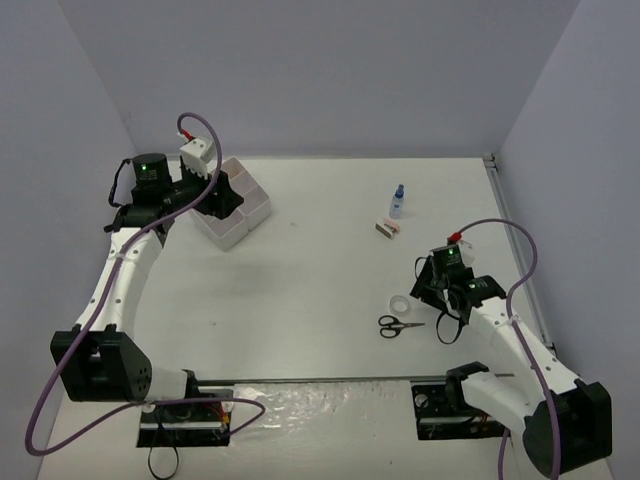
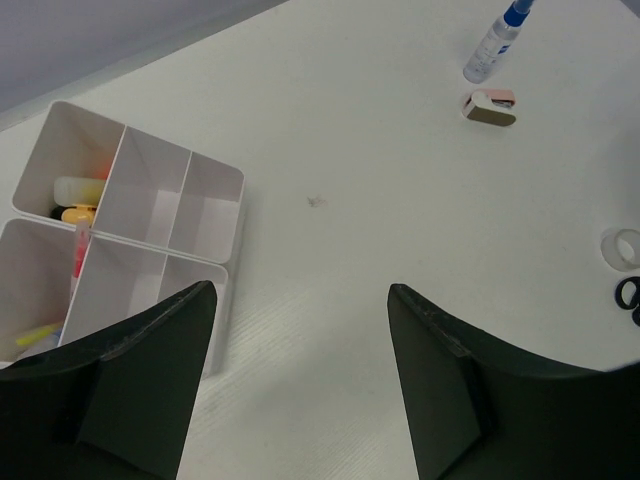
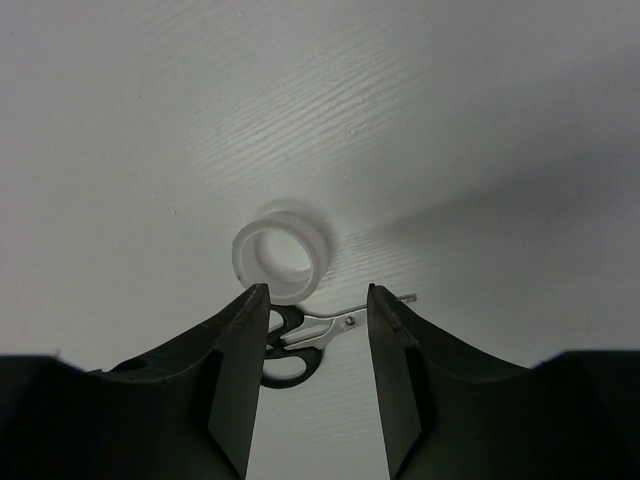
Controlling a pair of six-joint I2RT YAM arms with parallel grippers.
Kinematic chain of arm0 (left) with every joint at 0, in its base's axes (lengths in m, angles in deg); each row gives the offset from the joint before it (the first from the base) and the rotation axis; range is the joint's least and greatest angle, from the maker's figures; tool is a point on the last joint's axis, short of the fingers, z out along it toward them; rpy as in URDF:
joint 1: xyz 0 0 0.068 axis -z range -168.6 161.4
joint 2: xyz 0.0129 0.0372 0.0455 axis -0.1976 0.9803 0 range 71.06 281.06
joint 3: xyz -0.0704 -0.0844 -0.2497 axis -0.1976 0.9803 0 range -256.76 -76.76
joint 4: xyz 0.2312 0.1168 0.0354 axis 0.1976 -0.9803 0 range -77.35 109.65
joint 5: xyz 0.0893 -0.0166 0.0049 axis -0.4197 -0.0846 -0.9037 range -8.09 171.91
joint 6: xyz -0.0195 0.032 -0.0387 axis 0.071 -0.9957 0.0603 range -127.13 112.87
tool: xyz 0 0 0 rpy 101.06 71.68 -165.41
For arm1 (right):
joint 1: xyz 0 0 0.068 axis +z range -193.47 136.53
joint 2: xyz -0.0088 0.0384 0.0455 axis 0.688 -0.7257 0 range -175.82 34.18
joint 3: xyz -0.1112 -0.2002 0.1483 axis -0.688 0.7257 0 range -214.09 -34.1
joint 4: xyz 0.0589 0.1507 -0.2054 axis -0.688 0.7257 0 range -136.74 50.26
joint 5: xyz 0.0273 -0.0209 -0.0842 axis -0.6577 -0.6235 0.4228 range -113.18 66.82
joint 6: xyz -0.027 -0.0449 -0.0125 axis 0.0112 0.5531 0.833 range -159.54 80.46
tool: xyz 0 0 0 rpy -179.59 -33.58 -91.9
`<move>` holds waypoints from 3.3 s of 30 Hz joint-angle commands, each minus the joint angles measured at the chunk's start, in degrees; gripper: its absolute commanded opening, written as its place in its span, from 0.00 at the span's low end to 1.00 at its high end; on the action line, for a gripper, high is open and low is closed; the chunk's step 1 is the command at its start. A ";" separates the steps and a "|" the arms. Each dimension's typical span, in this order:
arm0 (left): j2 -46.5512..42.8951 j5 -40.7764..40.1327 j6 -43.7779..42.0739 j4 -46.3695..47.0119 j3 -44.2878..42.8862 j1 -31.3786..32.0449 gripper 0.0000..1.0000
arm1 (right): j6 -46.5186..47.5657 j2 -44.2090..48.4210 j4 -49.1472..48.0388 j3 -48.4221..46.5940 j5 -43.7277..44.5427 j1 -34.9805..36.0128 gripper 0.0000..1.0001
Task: Sort the stationery into containers
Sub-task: Pick up the stationery from the center of the board, then place the stationery in the storage box.
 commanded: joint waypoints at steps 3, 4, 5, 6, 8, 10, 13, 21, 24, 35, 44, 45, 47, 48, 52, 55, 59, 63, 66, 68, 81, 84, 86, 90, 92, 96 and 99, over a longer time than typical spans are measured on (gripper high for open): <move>-3.64 2.48 0.65 2.13 -1.28 -0.32 0.66 | -3.96 -4.35 -6.31 2.43 -2.64 0.25 0.39; -3.74 2.54 0.75 2.23 -1.06 -0.32 0.66 | -4.32 -4.77 -7.61 3.11 -3.32 0.35 0.39; -3.81 2.60 0.86 2.33 -0.86 -0.32 0.66 | -4.69 -5.25 -8.83 3.74 -4.04 0.44 0.38; -3.77 2.68 1.01 2.41 -0.67 -0.32 0.66 | -5.06 -5.89 -9.85 4.23 -4.87 0.47 0.37; -3.68 2.76 1.27 2.59 -0.42 -0.32 0.66 | -5.41 -7.12 -11.07 4.84 -5.69 0.62 0.36; -3.64 2.76 1.35 2.60 -0.38 -0.32 0.66 | -5.38 -7.94 -11.37 5.33 -5.60 0.75 0.35; -3.75 2.76 1.17 2.65 -0.21 -0.32 0.66 | -5.94 -8.41 -12.27 6.44 -5.89 0.85 0.35; -3.56 2.50 1.07 2.37 -0.40 -0.32 0.66 | -5.33 -13.42 -15.93 7.45 -3.91 0.87 0.35; -3.60 2.62 0.82 1.75 -0.69 -0.32 0.67 | -4.12 -15.85 -18.27 6.95 -3.95 1.00 0.28; -3.99 6.31 0.99 -1.27 -1.20 -0.32 0.66 | -1.18 -14.69 -19.37 -0.21 3.75 7.07 0.00; -4.77 13.85 3.08 -4.92 -2.65 -0.32 0.66 | 5.33 -20.48 -25.65 -21.13 19.28 24.70 0.00; -5.03 14.62 3.15 -5.37 -2.76 -0.32 0.66 | 5.77 -22.41 -27.79 -23.61 19.86 26.06 0.00; -5.72 15.64 3.19 -6.18 -2.91 -0.17 0.66 | 6.47 -27.26 -30.86 -28.94 19.70 28.11 0.00; -6.17 15.82 3.19 -6.47 -2.88 -0.03 0.66 | 6.63 -30.76 -31.84 -31.11 18.45 28.98 0.00; -6.82 16.85 2.62 -8.51 -2.49 0.77 0.67 | 7.49 -41.21 -35.32 -41.00 14.25 31.23 0.00; -6.83 16.67 2.38 -9.20 -1.67 1.00 0.67 | 8.26 -45.24 -36.76 -46.72 12.72 33.32 0.00; -6.50 16.25 3.13 -8.01 0.24 1.39 0.67 | 9.17 -47.51 -39.41 -49.54 12.06 35.06 0.00; -5.58 14.37 4.94 -6.40 1.25 1.62 0.67 | 9.65 -47.79 -41.23 -50.10 12.27 36.05 0.00; -5.25 12.68 5.93 -4.82 2.09 1.56 0.67 | 9.45 -47.88 -43.22 -49.90 12.03 36.58 0.00; -4.96 11.87 6.92 -3.54 2.67 1.68 0.67 | 9.39 -48.11 -43.86 -50.25 11.50 36.82 0.00; -4.77 5.83 9.93 2.12 5.66 1.71 0.57 | 9.11 -47.28 -47.72 -49.34 8.63 37.90 0.00; -4.30 5.90 10.62 2.73 5.39 1.69 0.54 | 9.13 -47.02 -48.31 -49.06 7.98 38.13 0.00; -4.02 5.51 10.96 2.69 5.21 1.71 0.54 | 9.16 -46.94 -48.64 -49.04 7.58 38.13 0.00; -4.08 4.88 12.03 4.02 5.66 1.69 0.48 | 9.37 -46.73 -49.23 -49.09 6.70 38.24 0.00; -4.08 5.39 12.33 4.84 5.95 1.62 0.40 | 9.30 -46.73 -49.76 -48.87 6.40 38.31 0.00; -3.58 5.48 11.75 3.61 5.62 1.62 0.22 | 9.04 -45.81 -51.11 -47.86 6.20 38.31 0.00; -3.21 6.37 12.05 3.41 5.33 1.71 0.14 | 9.34 -45.20 -51.75 -47.51 6.12 38.31 0.00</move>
